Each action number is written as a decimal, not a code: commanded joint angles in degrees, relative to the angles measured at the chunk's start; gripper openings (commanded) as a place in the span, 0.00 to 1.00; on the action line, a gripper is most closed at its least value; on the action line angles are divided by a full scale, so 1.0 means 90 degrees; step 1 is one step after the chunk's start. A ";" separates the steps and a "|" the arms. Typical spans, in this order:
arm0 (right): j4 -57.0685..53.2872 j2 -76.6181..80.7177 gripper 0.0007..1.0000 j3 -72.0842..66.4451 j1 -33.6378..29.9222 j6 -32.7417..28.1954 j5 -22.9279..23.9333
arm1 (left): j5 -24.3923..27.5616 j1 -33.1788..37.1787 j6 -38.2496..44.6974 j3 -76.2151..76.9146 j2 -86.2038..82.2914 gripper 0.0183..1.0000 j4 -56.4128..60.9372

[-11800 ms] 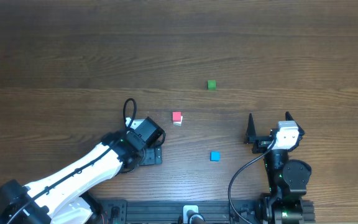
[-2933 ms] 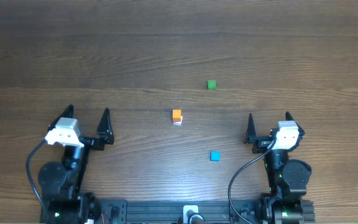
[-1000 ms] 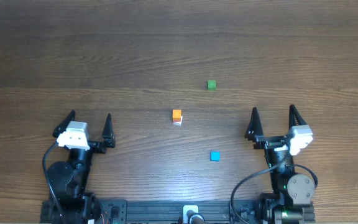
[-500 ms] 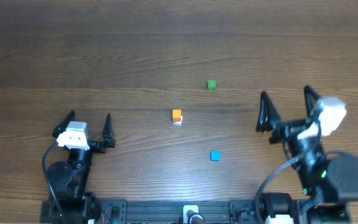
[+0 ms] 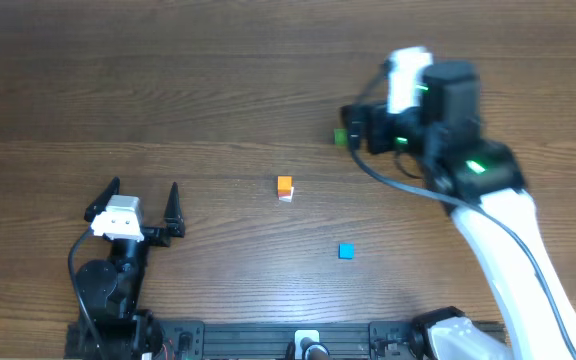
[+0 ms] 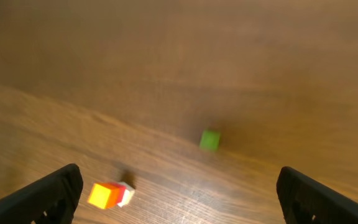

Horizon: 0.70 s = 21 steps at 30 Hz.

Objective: Stack Cubes

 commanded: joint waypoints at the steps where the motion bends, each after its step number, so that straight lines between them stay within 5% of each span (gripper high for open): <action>1: 0.0119 0.0998 0.99 0.0112 0.0595 0.0491 0.0872 | -0.0029 0.0022 0.0092 -0.0027 -0.0061 1.00 -0.0022; 5: 0.0357 0.1785 0.99 0.0148 0.0947 0.1299 0.1532 | -0.0029 0.0022 0.0092 -0.0027 -0.0061 1.00 -0.0022; 21: -0.1423 0.4163 0.99 0.2164 0.0653 0.2229 0.1498 | -0.0029 0.0022 0.0092 -0.0027 -0.0061 1.00 -0.0022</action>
